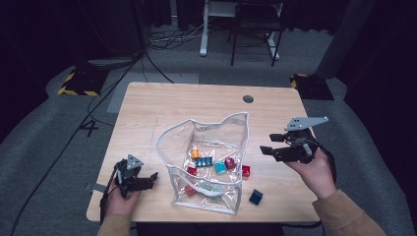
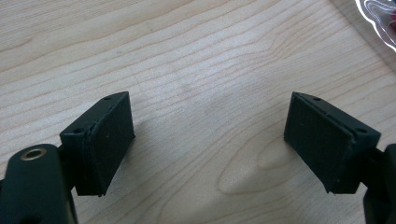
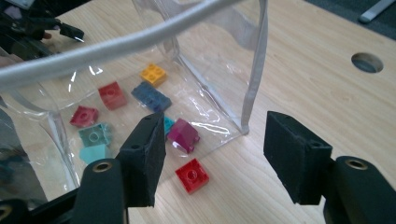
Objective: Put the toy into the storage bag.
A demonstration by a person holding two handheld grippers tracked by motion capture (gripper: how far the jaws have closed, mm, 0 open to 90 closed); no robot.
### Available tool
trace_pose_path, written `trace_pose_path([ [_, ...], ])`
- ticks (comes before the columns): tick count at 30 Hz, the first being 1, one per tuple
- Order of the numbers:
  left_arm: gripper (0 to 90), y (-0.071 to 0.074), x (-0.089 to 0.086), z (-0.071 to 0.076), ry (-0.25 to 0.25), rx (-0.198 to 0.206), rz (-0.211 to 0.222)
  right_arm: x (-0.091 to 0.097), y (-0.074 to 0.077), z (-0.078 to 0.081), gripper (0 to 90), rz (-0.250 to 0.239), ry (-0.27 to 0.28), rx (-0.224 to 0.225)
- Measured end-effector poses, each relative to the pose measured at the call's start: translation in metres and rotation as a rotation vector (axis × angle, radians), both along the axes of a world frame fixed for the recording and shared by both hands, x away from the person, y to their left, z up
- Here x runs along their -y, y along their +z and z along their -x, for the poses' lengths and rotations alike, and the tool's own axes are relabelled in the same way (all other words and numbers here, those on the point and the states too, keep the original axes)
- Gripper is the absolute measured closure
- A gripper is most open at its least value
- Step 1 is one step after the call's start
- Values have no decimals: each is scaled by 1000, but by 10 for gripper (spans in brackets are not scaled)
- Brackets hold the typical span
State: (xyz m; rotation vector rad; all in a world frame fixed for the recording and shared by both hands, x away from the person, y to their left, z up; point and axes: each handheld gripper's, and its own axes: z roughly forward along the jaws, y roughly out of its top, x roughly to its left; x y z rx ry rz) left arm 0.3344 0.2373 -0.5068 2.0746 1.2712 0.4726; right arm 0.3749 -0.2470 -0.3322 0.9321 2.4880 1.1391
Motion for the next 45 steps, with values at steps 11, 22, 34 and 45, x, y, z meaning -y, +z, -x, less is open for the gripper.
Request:
trace_pose_path([
  [11,162,0,0,0,-1,0,-2,-3,-37,-9,419,64,-5,-82],
  [22,163,0,0,0,0,0,1,-10,-74,-17,426,118,5,-158],
  [34,162,0,0,0,-1,0,-1,-17,-111,-20,410,160,12,-201],
  [45,162,0,0,0,0,0,0,-26,-135,-20,406,173,26,-211],
])
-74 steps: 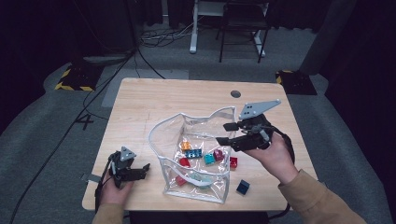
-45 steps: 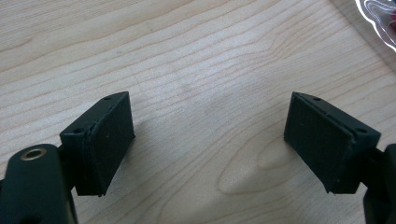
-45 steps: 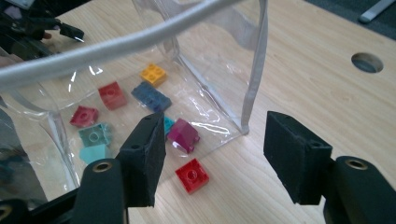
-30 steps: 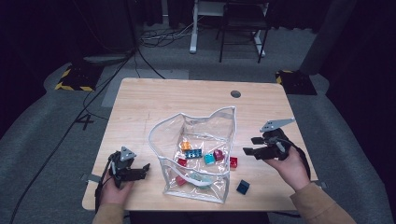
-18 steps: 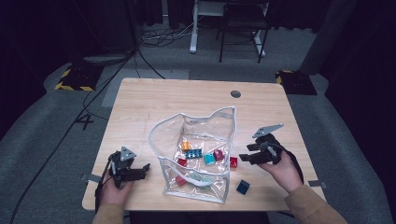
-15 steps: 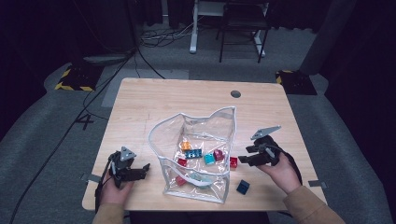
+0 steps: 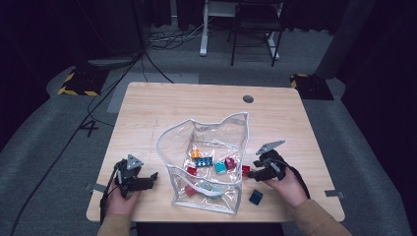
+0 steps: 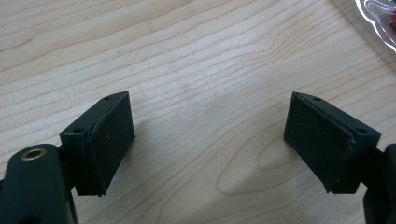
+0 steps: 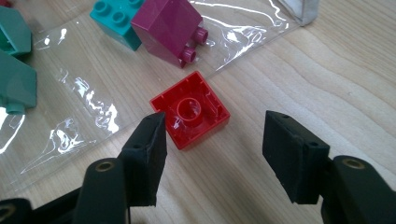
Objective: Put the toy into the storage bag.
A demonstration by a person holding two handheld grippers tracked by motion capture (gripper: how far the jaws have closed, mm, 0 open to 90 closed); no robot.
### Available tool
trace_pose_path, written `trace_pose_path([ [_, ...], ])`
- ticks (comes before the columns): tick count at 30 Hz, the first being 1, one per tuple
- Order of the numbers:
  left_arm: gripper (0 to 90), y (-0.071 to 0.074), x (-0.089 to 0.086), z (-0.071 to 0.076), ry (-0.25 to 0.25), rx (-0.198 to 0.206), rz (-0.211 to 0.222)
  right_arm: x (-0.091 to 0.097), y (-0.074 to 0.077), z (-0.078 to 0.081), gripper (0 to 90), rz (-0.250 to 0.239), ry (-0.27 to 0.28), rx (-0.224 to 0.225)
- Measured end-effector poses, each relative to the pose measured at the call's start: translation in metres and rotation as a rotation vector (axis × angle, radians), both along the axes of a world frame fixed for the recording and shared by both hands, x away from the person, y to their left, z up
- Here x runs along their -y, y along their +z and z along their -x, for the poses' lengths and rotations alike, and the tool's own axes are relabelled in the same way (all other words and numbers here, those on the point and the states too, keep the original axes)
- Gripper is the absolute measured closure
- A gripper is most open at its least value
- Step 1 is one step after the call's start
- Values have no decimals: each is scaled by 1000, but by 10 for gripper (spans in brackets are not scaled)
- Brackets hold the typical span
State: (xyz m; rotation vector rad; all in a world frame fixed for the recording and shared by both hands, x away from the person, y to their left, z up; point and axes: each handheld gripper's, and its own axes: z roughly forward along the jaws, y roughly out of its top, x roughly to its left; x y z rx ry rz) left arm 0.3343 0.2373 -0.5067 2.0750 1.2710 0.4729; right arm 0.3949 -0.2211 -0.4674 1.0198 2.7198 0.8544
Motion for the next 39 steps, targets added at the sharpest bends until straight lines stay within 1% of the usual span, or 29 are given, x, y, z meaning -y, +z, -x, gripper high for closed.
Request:
trace_pose_path([
  [5,162,0,0,0,0,0,0,-5,-5,-1,417,9,12,3],
  [7,162,0,0,0,0,0,1,-8,-7,0,458,23,19,21],
  [8,163,0,0,0,0,0,0,-10,-8,1,530,26,24,21],
  [11,162,0,0,0,0,0,0,-12,-8,5,570,42,26,44],
  [12,163,0,0,0,-1,-1,-1,-11,-6,6,591,35,23,52],
  [13,162,0,0,0,0,0,0,-8,-2,6,591,19,17,54],
  [15,162,0,0,0,0,0,0,-3,5,6,591,-15,8,34],
  [16,162,0,0,0,0,0,0,-1,8,7,591,-21,6,38],
  [21,162,0,0,0,-1,-1,-1,3,24,13,591,-22,15,66],
  [31,162,0,0,0,0,0,1,10,59,24,592,-71,19,114],
  [34,162,0,0,0,0,0,1,12,68,25,591,-82,19,130],
  [39,163,0,0,0,0,0,0,19,79,26,591,-100,10,143],
])
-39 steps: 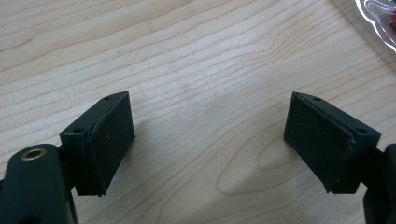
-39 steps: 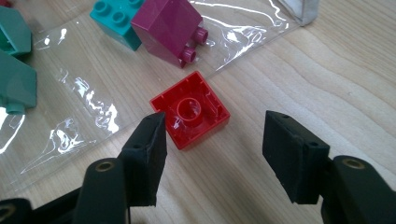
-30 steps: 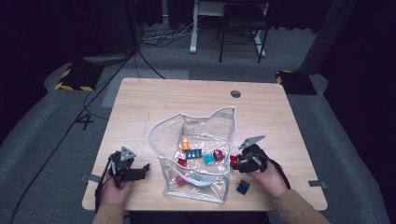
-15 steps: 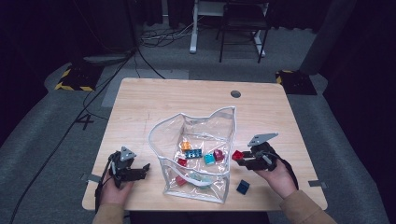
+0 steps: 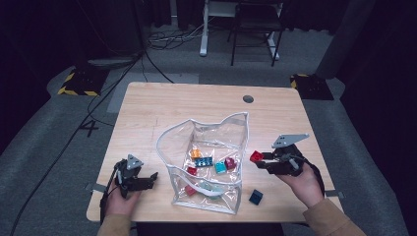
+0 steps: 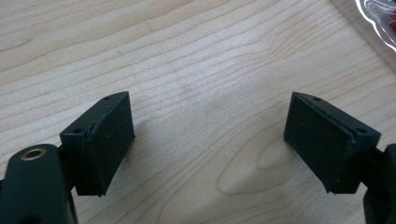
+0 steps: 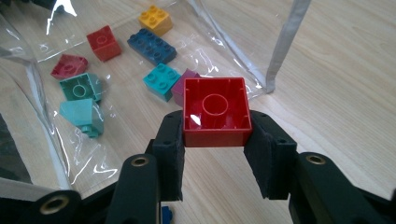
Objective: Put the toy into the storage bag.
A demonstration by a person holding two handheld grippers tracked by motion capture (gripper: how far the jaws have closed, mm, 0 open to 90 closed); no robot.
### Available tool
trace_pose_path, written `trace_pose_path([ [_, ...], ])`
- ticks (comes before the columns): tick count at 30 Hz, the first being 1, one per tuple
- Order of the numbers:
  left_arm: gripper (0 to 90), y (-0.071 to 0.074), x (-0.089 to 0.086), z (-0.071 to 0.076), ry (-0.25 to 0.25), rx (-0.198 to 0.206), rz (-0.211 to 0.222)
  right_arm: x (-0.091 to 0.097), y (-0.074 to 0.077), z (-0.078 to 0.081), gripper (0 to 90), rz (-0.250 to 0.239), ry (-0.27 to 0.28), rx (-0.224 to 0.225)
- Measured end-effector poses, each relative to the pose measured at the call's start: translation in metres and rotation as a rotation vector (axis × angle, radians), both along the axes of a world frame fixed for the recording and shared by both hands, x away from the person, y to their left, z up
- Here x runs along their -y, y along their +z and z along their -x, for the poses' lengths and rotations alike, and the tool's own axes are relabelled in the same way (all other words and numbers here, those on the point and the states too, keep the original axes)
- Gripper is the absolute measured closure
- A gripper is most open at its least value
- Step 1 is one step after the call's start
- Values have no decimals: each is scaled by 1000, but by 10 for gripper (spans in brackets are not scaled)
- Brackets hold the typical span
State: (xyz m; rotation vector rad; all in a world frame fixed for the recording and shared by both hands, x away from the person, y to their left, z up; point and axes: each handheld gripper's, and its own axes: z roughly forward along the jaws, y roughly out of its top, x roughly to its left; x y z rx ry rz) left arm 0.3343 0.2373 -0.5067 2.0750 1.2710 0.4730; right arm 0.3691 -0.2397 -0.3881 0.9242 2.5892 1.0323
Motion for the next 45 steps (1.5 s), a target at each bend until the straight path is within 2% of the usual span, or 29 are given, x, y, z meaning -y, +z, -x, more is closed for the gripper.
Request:
trace_pose_path([
  [18,162,0,0,0,0,0,0,21,47,6,591,-91,-26,88],
  [26,162,0,0,0,0,0,0,24,62,10,592,-133,-41,149],
  [33,162,0,0,0,-1,0,-1,18,74,11,591,-148,-23,177],
  [37,162,0,0,0,-1,-1,-1,14,81,10,591,-162,-6,178],
  [45,163,0,0,0,2,0,0,-5,91,5,592,-171,41,187],
])
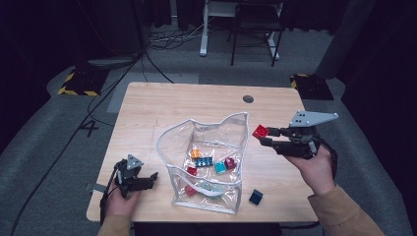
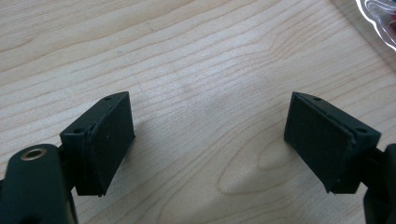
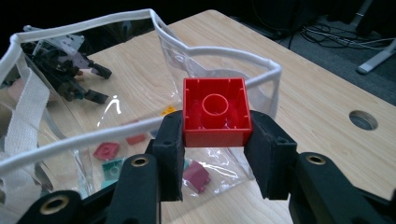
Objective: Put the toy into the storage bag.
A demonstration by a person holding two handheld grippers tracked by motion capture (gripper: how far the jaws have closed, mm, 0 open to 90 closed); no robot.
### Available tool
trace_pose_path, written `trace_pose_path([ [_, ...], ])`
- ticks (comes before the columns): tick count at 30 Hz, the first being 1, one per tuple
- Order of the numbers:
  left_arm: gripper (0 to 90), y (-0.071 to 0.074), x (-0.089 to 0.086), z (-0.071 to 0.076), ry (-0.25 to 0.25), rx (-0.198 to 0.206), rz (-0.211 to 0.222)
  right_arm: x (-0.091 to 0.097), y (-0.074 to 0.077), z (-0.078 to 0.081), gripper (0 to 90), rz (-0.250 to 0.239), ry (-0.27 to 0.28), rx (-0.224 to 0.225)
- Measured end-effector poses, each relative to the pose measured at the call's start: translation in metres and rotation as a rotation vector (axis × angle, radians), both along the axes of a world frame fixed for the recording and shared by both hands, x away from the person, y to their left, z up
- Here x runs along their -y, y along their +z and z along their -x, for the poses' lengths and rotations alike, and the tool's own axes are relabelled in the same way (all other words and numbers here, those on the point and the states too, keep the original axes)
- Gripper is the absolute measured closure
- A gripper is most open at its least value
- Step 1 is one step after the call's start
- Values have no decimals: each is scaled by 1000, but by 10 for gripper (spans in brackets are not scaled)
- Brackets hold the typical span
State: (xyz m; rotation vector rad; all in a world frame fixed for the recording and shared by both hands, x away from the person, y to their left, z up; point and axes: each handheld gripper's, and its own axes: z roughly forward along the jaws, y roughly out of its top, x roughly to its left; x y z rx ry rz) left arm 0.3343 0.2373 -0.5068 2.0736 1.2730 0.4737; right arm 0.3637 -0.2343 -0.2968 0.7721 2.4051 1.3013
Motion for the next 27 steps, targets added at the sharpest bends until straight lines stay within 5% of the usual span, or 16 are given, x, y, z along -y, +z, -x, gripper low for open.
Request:
trace_pose_path([
  [27,162,0,0,-1,7,-1,0,-79,20,-22,591,36,131,-12],
])
